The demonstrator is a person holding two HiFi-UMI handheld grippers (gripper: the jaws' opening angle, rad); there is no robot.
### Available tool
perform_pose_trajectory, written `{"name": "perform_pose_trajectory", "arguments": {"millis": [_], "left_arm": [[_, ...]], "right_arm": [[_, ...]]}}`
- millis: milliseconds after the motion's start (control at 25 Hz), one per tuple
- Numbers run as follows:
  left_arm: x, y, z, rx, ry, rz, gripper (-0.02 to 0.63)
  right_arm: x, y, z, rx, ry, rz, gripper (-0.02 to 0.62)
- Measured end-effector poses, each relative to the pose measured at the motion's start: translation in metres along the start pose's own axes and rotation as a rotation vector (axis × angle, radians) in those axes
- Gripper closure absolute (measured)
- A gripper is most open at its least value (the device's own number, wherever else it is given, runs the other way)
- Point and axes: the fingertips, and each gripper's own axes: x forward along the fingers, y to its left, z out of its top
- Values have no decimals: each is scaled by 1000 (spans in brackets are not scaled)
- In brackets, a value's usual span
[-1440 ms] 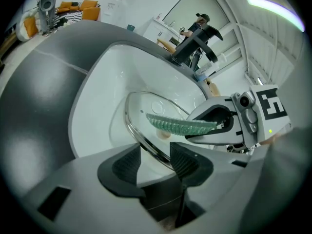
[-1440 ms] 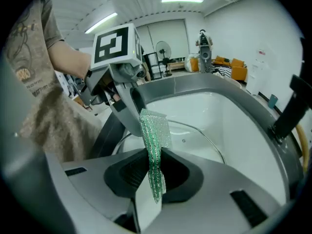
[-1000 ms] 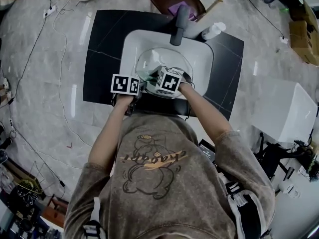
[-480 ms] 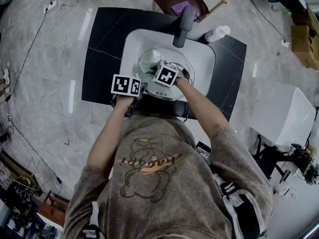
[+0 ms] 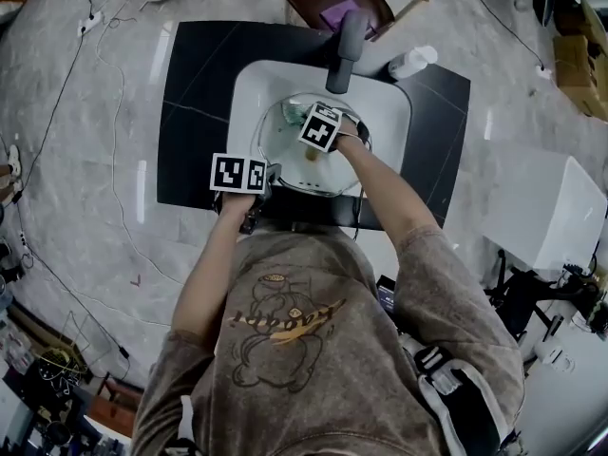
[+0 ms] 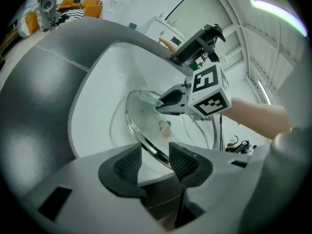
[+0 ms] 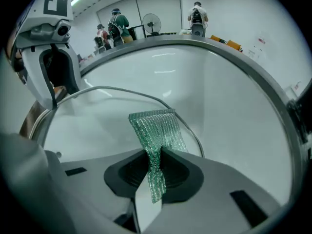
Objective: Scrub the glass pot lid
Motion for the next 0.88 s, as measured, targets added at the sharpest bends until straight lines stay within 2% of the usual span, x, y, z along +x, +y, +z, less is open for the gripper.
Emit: {"name": "perform_pose_trajectory", "arguments": {"millis": [240, 400, 880], "left_arm": [[-1, 0, 2, -7, -5, -9, 428], [-1, 0, 2, -5, -2, -12, 428], [-1, -5, 1, 0, -8, -9, 428]], "right_arm": [[0, -20, -29, 9, 56, -39, 509], [-6, -22, -50, 56, 87, -19, 509], [-39, 12, -93, 100, 148, 25, 509]]}}
